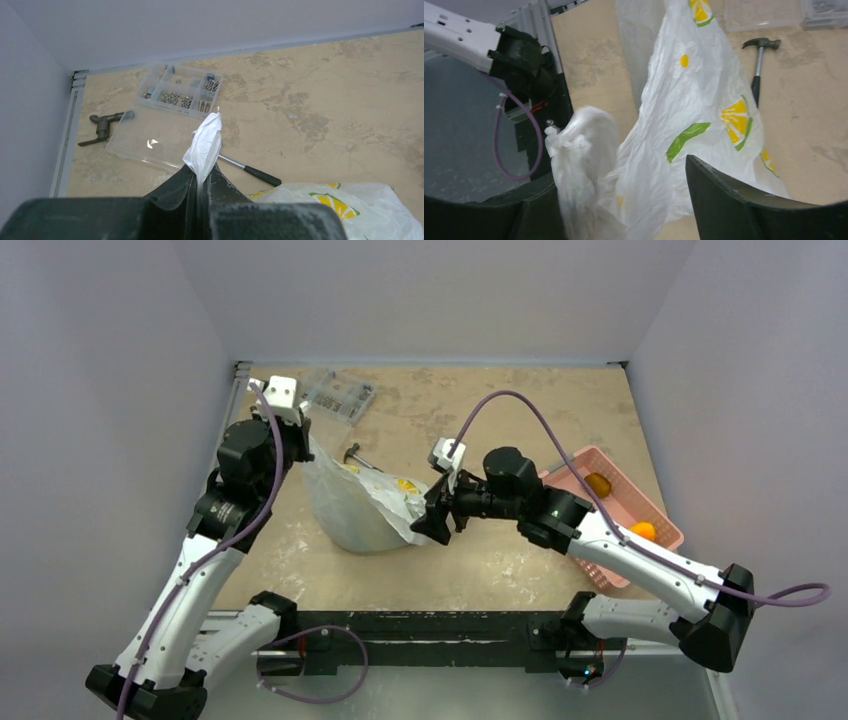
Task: Take the fake fruits out of the plastic bag
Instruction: Untie the plastic bag at the center of the board, then adjust the plastic bag at the center of the board.
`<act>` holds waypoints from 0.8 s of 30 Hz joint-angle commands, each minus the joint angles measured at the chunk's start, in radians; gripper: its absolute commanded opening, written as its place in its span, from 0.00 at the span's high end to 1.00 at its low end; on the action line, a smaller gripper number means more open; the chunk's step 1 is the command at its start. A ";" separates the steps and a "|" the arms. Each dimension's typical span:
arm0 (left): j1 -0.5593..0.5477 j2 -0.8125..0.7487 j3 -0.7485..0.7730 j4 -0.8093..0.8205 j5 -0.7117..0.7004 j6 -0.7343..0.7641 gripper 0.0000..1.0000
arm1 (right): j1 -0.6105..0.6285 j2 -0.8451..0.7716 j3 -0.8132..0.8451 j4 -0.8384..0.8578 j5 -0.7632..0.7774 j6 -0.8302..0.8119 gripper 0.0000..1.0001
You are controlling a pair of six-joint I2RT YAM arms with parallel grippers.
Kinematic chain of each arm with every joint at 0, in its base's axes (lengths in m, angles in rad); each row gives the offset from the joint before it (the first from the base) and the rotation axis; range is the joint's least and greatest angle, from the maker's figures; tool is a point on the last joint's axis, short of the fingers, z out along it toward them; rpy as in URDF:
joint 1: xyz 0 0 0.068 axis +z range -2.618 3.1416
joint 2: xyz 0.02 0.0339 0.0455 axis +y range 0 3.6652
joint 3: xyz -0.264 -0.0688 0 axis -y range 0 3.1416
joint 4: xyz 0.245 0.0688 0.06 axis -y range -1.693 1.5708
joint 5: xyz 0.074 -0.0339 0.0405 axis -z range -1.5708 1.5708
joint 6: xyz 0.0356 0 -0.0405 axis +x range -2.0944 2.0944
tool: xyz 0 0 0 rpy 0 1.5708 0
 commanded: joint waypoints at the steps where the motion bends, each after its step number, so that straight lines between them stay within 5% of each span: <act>1: 0.005 -0.047 -0.006 0.055 0.189 0.078 1.00 | -0.001 0.035 0.162 -0.094 0.170 -0.030 0.23; 7: 0.003 -0.062 -0.029 0.079 0.150 0.106 1.00 | 0.028 0.121 0.380 -0.185 0.337 -0.139 0.01; 15: 0.002 -0.089 -0.041 0.094 0.114 0.092 1.00 | 0.030 0.195 0.600 -0.218 0.344 -0.162 0.01; 21: -0.008 -0.110 -0.044 0.101 0.112 0.092 1.00 | 0.030 0.401 0.853 -0.300 0.368 -0.086 0.01; 24: -0.031 -0.114 -0.050 0.109 0.076 0.060 1.00 | 0.031 0.466 0.905 -0.318 0.404 -0.091 0.11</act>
